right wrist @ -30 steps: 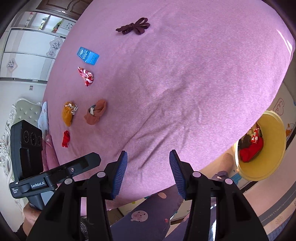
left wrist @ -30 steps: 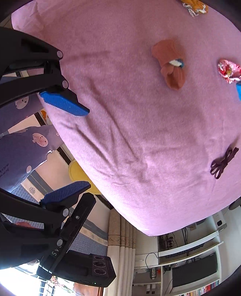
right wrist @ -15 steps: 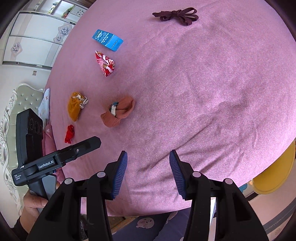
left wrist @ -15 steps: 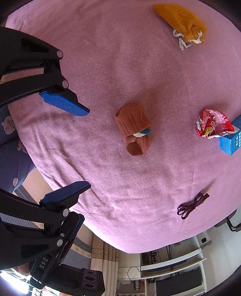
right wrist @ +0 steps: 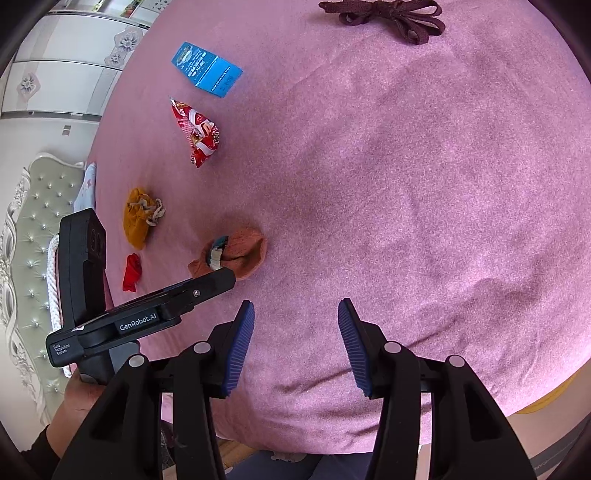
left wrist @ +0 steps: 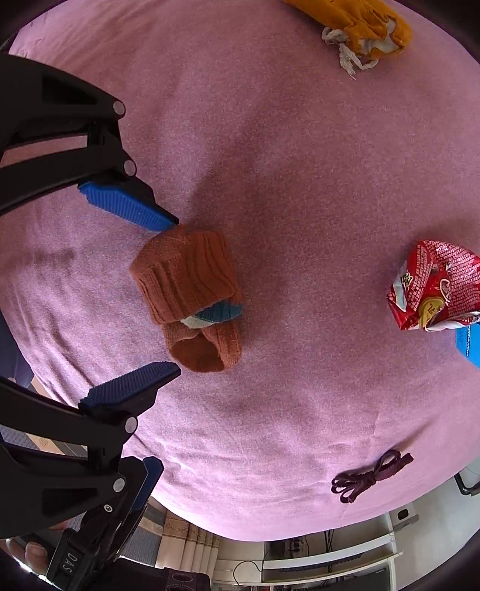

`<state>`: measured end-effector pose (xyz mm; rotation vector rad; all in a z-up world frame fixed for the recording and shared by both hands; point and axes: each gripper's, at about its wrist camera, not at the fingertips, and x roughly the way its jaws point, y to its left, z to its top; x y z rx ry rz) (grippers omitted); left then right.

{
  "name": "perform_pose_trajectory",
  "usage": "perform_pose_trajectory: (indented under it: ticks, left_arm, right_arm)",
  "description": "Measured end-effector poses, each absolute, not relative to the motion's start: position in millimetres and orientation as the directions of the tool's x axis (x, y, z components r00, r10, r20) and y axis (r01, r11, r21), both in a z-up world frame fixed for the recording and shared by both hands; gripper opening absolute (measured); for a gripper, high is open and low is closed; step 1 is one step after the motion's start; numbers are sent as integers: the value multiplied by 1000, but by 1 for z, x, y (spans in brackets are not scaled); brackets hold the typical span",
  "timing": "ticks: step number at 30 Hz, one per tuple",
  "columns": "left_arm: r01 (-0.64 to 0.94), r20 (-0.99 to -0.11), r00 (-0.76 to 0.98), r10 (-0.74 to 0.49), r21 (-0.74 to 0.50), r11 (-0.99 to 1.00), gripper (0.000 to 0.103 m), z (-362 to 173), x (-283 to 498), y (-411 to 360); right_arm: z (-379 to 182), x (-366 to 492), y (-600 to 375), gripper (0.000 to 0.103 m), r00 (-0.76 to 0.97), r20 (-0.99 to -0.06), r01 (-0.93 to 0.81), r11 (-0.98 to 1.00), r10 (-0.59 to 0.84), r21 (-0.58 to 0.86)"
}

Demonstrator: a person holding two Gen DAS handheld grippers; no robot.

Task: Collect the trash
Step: 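Lower the left tool onto the brown sock and close it, then grasp the red chip bag with the right tool while the left tool holds the sock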

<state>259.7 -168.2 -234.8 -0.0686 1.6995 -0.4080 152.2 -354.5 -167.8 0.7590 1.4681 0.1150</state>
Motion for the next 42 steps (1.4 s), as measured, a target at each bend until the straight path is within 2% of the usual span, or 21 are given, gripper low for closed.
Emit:
perform_pose_trajectory:
  ticks: [2,6,9,12,19,32,40,41,42]
  left_arm:
    - [192,-949,-188,-255,-290,938,70,-244,264,-171]
    - [210,-959,-202,-199,-241,947,58,-254,266,-177]
    - [195,-957,-201,-208,-248,949,43,-252,267,-174]
    - [115,-945,-206,-256,-283,952,37,-250,271,-160]
    - [-98,-900,-129,-417,-407,908,37,-231,291,-114]
    - [-286,-884,-15,-468,-445,849,37,-222,359,-74]
    - [-299,-890,-7,-455,-433,850,37,-227,373,-58]
    - [-299,-889,-7,-457,-434,850,37,-227,374,-56]
    - [-299,-888,-8,-459,-436,849,37,-227,375,-56]
  right_arm:
    - [-173,158,-355,47,132,-846,375,764,516,525]
    - [-180,170,-356,47,115,-843,374,763,525,527]
    - [-183,180,-356,47,103,-838,369,762,536,533]
    - [-181,194,-353,47,91,-835,349,768,542,537]
    - [-174,243,-334,47,70,-833,264,795,549,546]
    - [-172,342,-301,47,69,-850,162,835,523,526]
    - [-189,381,-290,47,45,-882,152,869,469,470]
    - [-191,383,-289,46,41,-883,149,871,467,468]
    - [-193,383,-290,35,37,-885,144,874,464,465]
